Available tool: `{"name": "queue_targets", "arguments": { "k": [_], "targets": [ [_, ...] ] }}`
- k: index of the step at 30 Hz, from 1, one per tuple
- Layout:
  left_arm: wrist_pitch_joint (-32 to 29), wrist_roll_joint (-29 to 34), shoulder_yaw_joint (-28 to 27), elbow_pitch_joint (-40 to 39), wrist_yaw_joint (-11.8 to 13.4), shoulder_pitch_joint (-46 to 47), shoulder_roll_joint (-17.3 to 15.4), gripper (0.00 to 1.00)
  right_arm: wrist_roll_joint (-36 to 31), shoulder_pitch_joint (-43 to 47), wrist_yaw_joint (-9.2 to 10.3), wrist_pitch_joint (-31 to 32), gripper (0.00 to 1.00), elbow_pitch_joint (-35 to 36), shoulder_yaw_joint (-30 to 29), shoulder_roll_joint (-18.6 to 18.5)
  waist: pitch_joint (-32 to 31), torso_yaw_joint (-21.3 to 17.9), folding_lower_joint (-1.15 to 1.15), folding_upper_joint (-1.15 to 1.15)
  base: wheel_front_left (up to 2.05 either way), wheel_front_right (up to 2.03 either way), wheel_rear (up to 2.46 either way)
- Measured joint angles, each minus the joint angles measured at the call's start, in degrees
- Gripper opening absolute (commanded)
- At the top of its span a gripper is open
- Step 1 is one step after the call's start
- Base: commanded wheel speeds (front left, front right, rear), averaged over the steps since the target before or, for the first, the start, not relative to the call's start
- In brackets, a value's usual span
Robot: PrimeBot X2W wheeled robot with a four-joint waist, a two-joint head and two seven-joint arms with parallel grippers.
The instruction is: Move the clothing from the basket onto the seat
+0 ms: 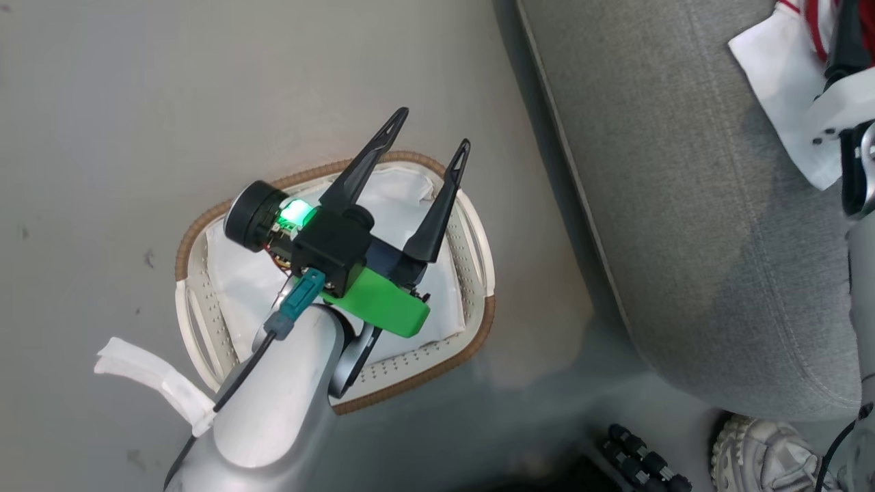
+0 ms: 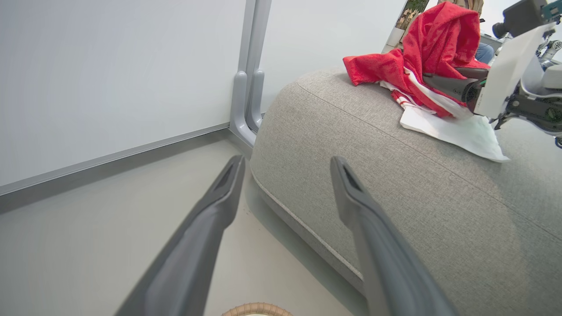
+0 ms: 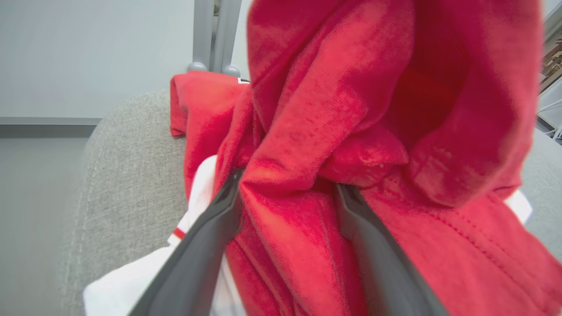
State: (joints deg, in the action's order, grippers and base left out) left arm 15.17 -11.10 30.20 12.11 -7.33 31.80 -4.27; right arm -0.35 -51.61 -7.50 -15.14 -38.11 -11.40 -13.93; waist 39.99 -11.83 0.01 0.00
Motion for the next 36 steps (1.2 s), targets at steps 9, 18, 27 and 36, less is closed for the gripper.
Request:
{"name": "queue_targets", "arguments": {
  "k": [9, 18, 27, 36],
  "targets": [
    [0.0, -0.29, -5.95, 0.37, 0.0, -5.17, 0.42, 1.0, 2.27, 9.7, -0.02, 0.01, 1.0, 6.91, 3.86, 1.59, -7.11, -0.37, -0.01, 0.0, 0.0, 0.0, 0.0],
    [0.0, 0.76, -14.59, 1.34, 0.45, -11.75, 1.09, 1.0, 6.04, 17.9, -0.02, 0.01, 1.0, 13.05, 9.51, 4.41, -15.0, 0.66, -0.01, 0.0, 0.0, 0.0, 0.0],
    [0.0, 1.14, -21.01, 1.08, 3.42, -17.75, 1.35, 1.0, 7.43, 25.37, -0.02, 0.01, 1.0, 16.47, 12.2, 8.94, -20.88, 4.46, -0.01, 0.0, 0.0, 0.0, 0.0],
    [0.0, 0.13, -24.84, 2.57, 5.41, -22.43, 1.37, 1.0, 7.7, 31.31, -0.02, 0.01, 1.0, 17.38, 14.07, 10.62, -25.84, 8.74, -0.01, 0.0, 0.0, 0.0, 0.0]
  ]
}}
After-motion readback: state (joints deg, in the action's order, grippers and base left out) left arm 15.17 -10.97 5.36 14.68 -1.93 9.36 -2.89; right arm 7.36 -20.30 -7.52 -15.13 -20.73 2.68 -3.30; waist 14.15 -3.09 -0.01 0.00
